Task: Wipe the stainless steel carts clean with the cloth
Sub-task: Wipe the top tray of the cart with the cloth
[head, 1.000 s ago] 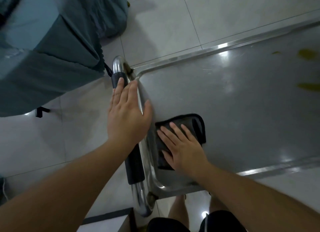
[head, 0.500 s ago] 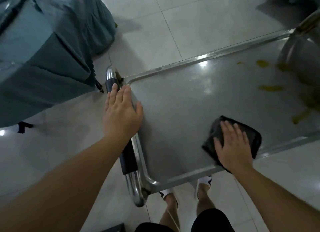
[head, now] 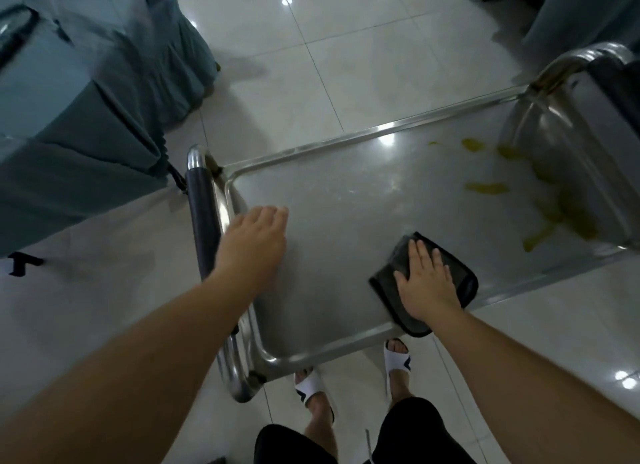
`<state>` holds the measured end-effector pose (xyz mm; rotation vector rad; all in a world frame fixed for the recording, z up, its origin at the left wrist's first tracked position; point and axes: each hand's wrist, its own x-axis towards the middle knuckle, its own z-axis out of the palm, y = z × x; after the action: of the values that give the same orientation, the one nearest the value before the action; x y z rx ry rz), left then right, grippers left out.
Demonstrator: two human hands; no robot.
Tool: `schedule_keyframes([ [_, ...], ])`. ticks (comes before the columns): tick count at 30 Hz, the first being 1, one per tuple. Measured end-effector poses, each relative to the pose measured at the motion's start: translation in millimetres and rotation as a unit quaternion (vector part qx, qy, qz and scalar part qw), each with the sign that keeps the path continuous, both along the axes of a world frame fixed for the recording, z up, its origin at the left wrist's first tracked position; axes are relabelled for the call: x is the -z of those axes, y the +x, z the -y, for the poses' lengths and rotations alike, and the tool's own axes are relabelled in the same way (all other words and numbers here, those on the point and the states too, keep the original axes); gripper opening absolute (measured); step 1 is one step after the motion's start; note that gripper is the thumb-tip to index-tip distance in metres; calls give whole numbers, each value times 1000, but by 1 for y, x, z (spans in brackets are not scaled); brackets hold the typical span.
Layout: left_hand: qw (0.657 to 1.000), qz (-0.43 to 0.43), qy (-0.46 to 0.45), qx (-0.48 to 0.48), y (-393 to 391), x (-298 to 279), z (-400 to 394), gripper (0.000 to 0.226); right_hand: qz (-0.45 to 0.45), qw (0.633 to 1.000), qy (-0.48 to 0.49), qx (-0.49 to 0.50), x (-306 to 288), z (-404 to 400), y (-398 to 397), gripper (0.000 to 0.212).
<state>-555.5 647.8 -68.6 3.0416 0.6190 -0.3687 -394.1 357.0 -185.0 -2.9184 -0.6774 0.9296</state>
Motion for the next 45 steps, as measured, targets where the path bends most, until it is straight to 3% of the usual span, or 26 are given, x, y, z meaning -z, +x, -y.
schedule_keyframes([
  [6, 996, -27, -74, -31, 28, 14, 89, 61, 32, 997, 39, -51, 7, 14, 3, 74],
  [10, 989, -46, -121, -76, 49, 21, 136, 61, 68, 979, 71, -181, 8, 46, 19, 75],
  [15, 925, -17, -261, -274, 80, 32, 198, 61, 41, 933, 97, -343, 6, 89, 69, 73],
  [19, 904, -16, -291, -312, 108, 45, 236, 59, 26, 920, 116, -373, 5, 118, 101, 71],
  [26, 932, 13, -230, -281, 146, 72, 246, 60, 27, 916, 143, -373, 8, 118, 105, 73],
  [31, 937, 48, -201, -282, 186, 99, 233, 61, 46, 927, 192, -318, 20, 121, 82, 71],
  [36, 937, 82, -144, -306, 227, 121, 224, 63, 72, 910, 214, -349, 28, 137, 96, 67],
  [45, 941, 118, -76, -308, 238, 144, 226, 70, 156, 941, 150, -260, 34, 260, 264, 69],
])
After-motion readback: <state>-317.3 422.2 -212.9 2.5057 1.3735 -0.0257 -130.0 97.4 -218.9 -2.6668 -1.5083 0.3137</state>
